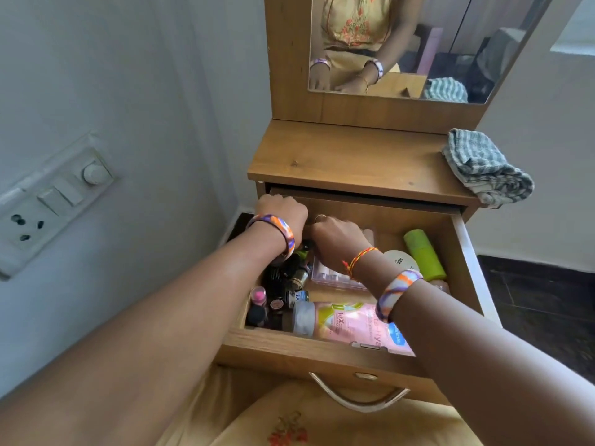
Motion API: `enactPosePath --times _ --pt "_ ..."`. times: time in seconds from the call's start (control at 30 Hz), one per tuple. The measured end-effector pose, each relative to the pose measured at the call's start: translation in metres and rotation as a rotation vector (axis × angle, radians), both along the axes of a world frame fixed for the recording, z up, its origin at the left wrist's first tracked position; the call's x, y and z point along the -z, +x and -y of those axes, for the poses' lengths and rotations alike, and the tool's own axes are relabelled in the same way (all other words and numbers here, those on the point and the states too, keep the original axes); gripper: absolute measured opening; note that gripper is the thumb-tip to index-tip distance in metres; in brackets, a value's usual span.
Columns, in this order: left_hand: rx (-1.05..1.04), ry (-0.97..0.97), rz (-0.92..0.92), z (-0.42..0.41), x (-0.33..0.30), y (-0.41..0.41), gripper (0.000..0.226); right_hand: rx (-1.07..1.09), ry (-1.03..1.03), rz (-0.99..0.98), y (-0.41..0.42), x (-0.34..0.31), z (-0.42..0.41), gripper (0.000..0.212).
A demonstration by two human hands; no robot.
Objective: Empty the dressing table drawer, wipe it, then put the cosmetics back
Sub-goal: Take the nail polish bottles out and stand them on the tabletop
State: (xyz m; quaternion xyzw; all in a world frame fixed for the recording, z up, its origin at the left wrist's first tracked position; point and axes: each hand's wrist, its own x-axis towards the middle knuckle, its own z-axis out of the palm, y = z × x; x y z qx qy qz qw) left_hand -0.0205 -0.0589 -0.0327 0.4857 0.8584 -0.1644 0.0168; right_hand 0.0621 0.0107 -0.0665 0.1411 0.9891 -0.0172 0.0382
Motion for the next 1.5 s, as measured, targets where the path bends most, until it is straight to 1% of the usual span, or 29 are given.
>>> enactPosePath --times 0.23,0.37,0.47,0.53,0.67,0.77,0.83,0.9,0.97,1.03,1.17,1.3,1.37,1.43,1.47,1.5 --pt "-0.033 0.038 -0.023 -0.005 0.003 -0.003 0.02 -0.05 0.014 -0.068 -0.002 0.008 -0.007 0.033" --pt "-0.036 0.142 -0.056 -0.002 -0.002 -0.006 0.017 -0.066 0.012 -0.182 0.002 0.003 -0.009 0.034" --pt "-0.006 0.254 -0.082 0.002 -0.009 -0.008 0.021 -0.005 -0.085 -0.298 0.009 -0.002 -0.007 0.037" --pt "-0.015 0.371 -0.043 0.006 -0.015 -0.01 0.025 0.067 -0.197 -0.39 0.013 -0.006 -0.005 0.034" --pt "-0.09 0.675 0.133 0.01 -0.031 -0.011 0.026 0.224 -0.555 -0.748 0.016 -0.021 -0.008 0.02" --pt "-0.136 0.928 0.239 0.007 -0.045 -0.009 0.021 0.348 -0.712 -0.952 0.015 -0.039 -0.018 0.018" --pt "-0.149 1.072 0.291 0.002 -0.051 -0.009 0.02 0.428 -0.784 -1.018 0.013 -0.052 -0.027 0.018" --pt "-0.179 1.174 0.323 -0.007 -0.055 -0.011 0.02 0.488 -0.789 -1.04 0.008 -0.062 -0.036 0.016" --pt "-0.196 1.217 0.337 -0.015 -0.058 -0.014 0.02 0.516 -0.813 -1.024 0.003 -0.068 -0.044 0.019" --pt "-0.196 1.237 0.332 -0.023 -0.057 -0.019 0.021 0.507 -0.808 -0.968 -0.003 -0.071 -0.05 0.024" --pt "-0.178 1.244 0.312 -0.036 -0.052 -0.03 0.024 0.418 -0.738 -0.86 -0.014 -0.071 -0.055 0.03" --pt "-0.181 1.236 0.312 -0.043 -0.048 -0.037 0.028 0.377 -0.772 -0.807 -0.025 -0.072 -0.06 0.034" --pt "-0.179 1.215 0.324 -0.044 -0.044 -0.039 0.035 0.363 -0.774 -0.766 -0.026 -0.068 -0.062 0.043" --pt "-0.202 1.161 0.359 -0.043 -0.037 -0.041 0.05 0.385 -0.727 -0.725 -0.023 -0.061 -0.063 0.059" --pt "-0.224 1.129 0.381 -0.042 -0.031 -0.042 0.057 0.41 -0.694 -0.726 -0.021 -0.057 -0.064 0.063" --pt "-0.25 1.1 0.403 -0.041 -0.027 -0.044 0.062 0.437 -0.663 -0.739 -0.02 -0.054 -0.065 0.062"
